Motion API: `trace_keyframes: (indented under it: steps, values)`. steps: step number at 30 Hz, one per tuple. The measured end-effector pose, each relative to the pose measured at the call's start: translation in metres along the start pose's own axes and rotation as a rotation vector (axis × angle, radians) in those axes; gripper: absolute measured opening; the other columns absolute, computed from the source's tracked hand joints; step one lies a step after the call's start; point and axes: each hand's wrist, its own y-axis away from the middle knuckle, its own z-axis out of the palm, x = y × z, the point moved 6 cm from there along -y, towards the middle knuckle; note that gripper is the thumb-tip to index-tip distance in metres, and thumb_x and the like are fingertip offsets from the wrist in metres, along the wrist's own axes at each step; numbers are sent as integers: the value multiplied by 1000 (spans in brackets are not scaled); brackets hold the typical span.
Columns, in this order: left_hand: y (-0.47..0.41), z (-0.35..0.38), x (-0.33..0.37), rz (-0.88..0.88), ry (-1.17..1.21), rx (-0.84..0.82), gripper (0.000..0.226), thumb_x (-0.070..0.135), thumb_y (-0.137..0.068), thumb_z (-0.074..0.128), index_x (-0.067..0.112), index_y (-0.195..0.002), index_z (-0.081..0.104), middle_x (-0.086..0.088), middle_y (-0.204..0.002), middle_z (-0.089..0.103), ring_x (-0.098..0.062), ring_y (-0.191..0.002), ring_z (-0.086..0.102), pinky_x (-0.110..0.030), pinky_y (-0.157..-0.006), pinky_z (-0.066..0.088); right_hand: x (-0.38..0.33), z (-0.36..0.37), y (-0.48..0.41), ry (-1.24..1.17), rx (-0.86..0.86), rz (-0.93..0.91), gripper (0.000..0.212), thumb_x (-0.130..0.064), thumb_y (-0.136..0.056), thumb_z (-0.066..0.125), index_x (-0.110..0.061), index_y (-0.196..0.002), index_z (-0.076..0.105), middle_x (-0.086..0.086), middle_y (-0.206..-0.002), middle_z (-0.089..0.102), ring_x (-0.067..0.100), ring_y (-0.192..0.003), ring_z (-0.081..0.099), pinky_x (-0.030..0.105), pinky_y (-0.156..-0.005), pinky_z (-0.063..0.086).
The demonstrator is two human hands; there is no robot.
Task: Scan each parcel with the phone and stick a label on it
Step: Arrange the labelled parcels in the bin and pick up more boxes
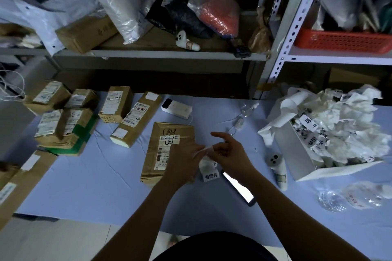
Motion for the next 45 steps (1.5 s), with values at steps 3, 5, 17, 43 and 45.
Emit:
trace_keyframes:
  steps: [3,5,17,43,45]
  values:
    - [4,2,-5,-178,163,-3,19,27,-97,62,17,-94,78,6,-83,73,-5,-78,64,-22,-73,48,-3,1,-2,75,-5,-24,49,-7,-92,72,-23,-135,55,1,-87,75,13,-83,72,25,-74,56]
    - [7,3,-14,-310,248,31,13,21,-95,66,19,-93,78,10,-81,73,-2,-76,65,-22,-72,50,-4,1,-2,140,-26,-35,50,-8,-91,72,-25,-135,56,1,-86,72,10,-77,68,24,-72,55]
    - [19,-33,-21,-392,77,437,5,28,-96,61,30,-95,66,11,-91,66,-12,-88,66,-37,-82,57,25,-13,5,585,210,108,44,-24,-80,80,-25,-120,63,-3,-106,61,9,-95,61,19,-80,47]
    - [20,-63,-92,-722,350,317,12,19,-84,80,16,-94,75,4,-78,77,-6,-66,73,-17,-55,55,28,82,-54,-191,112,314,16,-13,-87,78,-16,-102,76,4,-87,79,21,-82,77,29,-69,62]
    - [7,-70,-103,-644,221,253,12,24,-88,76,17,-97,76,5,-81,76,-5,-69,72,-22,-62,59,36,90,-66,-159,169,423,17,-17,-88,78,-11,-103,75,5,-84,79,20,-77,77,27,-62,60]
